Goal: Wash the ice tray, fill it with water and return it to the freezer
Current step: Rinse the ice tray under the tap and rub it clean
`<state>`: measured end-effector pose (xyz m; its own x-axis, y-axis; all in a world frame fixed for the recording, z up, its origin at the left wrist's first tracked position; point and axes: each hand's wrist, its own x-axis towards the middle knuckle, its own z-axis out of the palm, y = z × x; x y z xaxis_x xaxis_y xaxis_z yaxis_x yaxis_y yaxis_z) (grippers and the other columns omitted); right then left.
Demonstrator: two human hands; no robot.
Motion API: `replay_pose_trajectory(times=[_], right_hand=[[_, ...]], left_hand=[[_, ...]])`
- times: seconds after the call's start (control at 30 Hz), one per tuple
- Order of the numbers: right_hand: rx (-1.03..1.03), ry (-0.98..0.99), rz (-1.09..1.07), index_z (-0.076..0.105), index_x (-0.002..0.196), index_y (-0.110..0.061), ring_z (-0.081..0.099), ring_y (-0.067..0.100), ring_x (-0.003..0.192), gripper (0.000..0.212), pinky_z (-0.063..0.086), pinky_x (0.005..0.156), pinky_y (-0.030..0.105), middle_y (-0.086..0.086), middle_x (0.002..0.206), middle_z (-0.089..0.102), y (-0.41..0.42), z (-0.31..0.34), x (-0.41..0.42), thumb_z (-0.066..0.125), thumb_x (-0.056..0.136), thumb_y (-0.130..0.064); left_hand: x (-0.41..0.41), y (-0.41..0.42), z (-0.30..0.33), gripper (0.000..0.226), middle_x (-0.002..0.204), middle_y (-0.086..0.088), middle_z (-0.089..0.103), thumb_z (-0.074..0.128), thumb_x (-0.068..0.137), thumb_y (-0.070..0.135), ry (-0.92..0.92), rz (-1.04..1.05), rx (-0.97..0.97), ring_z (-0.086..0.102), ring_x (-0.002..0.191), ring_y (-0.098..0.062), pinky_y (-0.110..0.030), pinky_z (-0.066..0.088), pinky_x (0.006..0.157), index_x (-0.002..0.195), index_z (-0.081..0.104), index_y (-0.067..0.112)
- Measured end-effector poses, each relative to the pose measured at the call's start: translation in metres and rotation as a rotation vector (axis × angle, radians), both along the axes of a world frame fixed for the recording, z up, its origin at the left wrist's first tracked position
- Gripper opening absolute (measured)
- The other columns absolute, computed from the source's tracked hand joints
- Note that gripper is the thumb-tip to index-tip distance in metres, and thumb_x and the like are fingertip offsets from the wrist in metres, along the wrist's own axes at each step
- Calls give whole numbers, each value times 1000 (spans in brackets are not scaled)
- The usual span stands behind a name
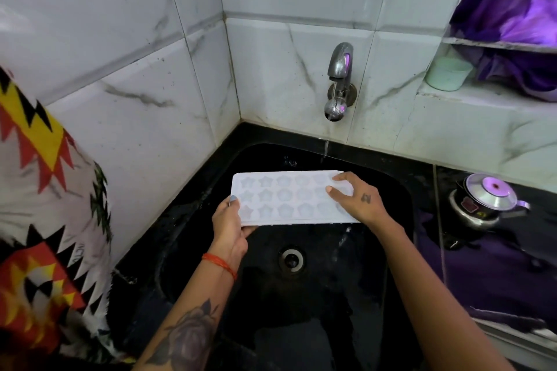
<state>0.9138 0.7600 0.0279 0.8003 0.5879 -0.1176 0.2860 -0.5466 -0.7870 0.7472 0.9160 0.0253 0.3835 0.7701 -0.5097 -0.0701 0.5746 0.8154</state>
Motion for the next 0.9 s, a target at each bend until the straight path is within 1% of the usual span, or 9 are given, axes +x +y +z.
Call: replay_pose_trajectory(times=[0.03,0.1,0.17,0.23,0.4,0.53,0.6,0.77,0.9], right_hand=[[-11,-13,13,56,125,-22,56,16,103,41,34,90,21,1,131,56,-1,4,-2,60,89,-41],[-30,-25,13,55,129,-22,53,19,120,48,33,94,21,1,136,54,-2,10,-5,61,88,-44],[-25,-23,11,55,131,-21,52,20,123,49,32,90,16,1,138,52,-6,15,-10,62,88,-42],[-6,-17,3,55,131,-19,55,18,119,47,32,85,12,1,139,51,-10,20,-13,63,89,-37],[37,-22,-35,58,128,-18,61,19,102,42,36,82,14,5,130,57,-18,30,-22,64,89,-29],[46,-56,-37,59,127,-19,52,8,83,41,36,76,13,4,127,59,-22,35,-25,64,88,-28],[45,-71,-38,59,127,-19,51,7,81,41,36,74,14,4,127,60,-23,36,-25,64,87,-29],[40,-96,-45,60,125,-19,49,6,87,41,33,82,16,-1,132,57,-25,37,-26,65,86,-31],[54,-94,-45,59,123,-17,50,2,75,41,35,77,15,-3,132,56,-30,35,-27,65,86,-32]], left_hand=[[-2,-1,2,21,97,-4,63,41,102,19,-4,-12,9,61,81,-19,-38,51,62,119,52,12],[-4,-2,5,23,100,-6,63,41,102,19,-11,-27,18,62,82,-19,-38,52,62,120,52,12],[-8,-2,9,22,96,-4,63,41,102,19,-22,-39,23,61,81,-19,-39,51,64,121,51,12],[-10,-3,14,20,93,-3,62,41,102,19,-33,-55,21,61,81,-19,-39,51,64,118,52,12],[-15,-6,19,21,93,-7,66,47,98,26,-52,-93,-4,63,83,-22,-36,52,63,106,58,10],[-16,-10,21,25,93,-5,68,50,97,35,-21,-117,37,65,84,-20,-34,53,64,104,60,13],[-17,-12,23,28,92,-3,68,49,97,38,-10,-125,55,66,83,-19,-34,53,64,108,59,15],[-18,-17,29,31,93,-1,69,47,96,45,17,-150,83,66,83,-18,-36,55,64,109,59,19],[-19,-20,32,33,95,-2,69,45,96,48,30,-166,89,67,84,-20,-36,57,59,109,59,20]])
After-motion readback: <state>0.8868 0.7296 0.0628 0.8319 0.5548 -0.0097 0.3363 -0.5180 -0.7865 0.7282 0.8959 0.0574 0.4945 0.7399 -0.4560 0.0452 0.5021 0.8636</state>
